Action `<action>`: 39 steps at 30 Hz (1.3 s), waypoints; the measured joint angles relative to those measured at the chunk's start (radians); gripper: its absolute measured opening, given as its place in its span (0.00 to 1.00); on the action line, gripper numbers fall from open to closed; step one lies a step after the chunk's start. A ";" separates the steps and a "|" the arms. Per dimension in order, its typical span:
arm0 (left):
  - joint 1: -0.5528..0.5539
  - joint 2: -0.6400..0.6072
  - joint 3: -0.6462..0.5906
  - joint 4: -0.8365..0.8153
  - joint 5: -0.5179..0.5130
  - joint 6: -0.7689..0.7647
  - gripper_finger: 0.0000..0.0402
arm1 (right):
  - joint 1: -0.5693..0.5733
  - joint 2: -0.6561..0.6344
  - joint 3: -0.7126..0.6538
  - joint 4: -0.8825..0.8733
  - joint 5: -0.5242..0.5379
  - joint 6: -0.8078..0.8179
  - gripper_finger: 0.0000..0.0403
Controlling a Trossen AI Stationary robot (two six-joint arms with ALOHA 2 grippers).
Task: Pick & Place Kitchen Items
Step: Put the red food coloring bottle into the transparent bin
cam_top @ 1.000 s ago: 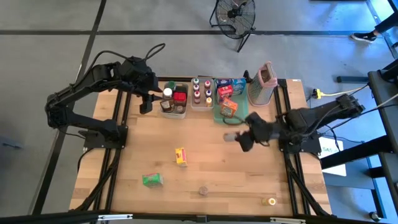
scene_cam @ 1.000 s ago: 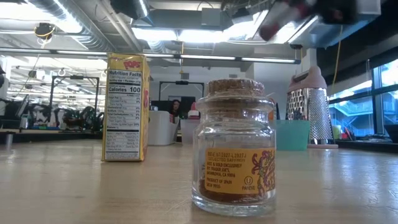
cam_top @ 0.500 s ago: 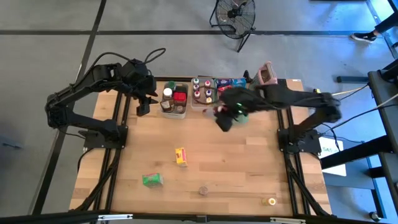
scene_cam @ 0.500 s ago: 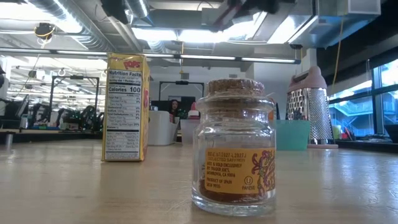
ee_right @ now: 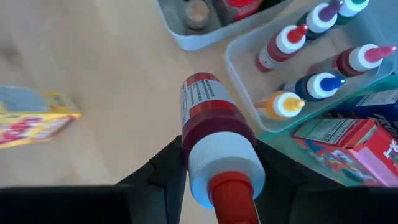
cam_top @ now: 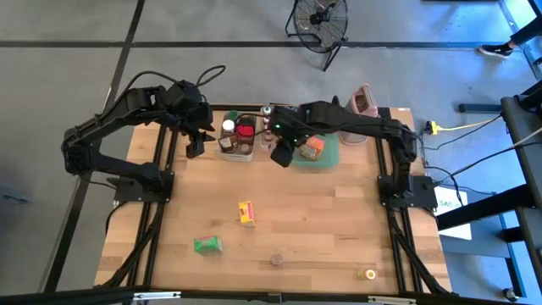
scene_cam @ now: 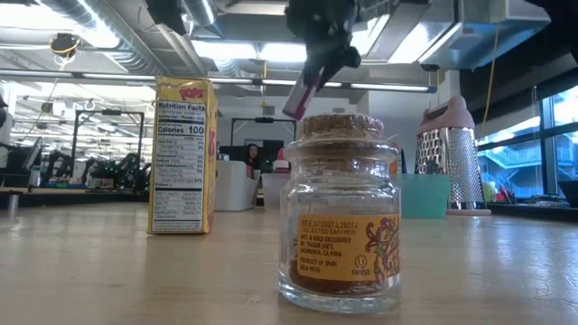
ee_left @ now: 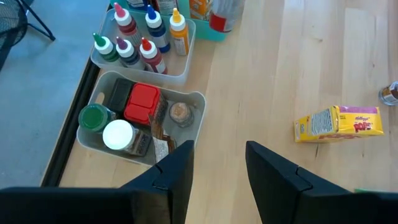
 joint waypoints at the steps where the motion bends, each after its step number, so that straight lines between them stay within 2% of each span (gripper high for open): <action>1: 0.000 0.000 0.000 0.000 0.000 0.000 0.35 | -0.010 0.010 0.000 -0.003 0.001 -0.008 0.35; 8: 0.000 0.000 0.000 0.000 0.000 -0.014 0.35 | -0.061 0.066 0.000 -0.003 0.069 -0.073 0.35; 15: 0.000 0.000 0.000 0.000 0.000 -0.023 0.35 | -0.077 0.089 0.000 -0.017 -0.023 -0.101 0.35; 23: 0.000 0.000 0.000 0.000 0.000 -0.022 0.35 | -0.076 0.092 0.001 -0.118 -0.026 -0.110 0.35; 39: 0.000 0.000 0.000 0.002 -0.001 -0.010 0.35 | -0.101 0.132 0.000 -0.104 -0.015 -0.115 0.35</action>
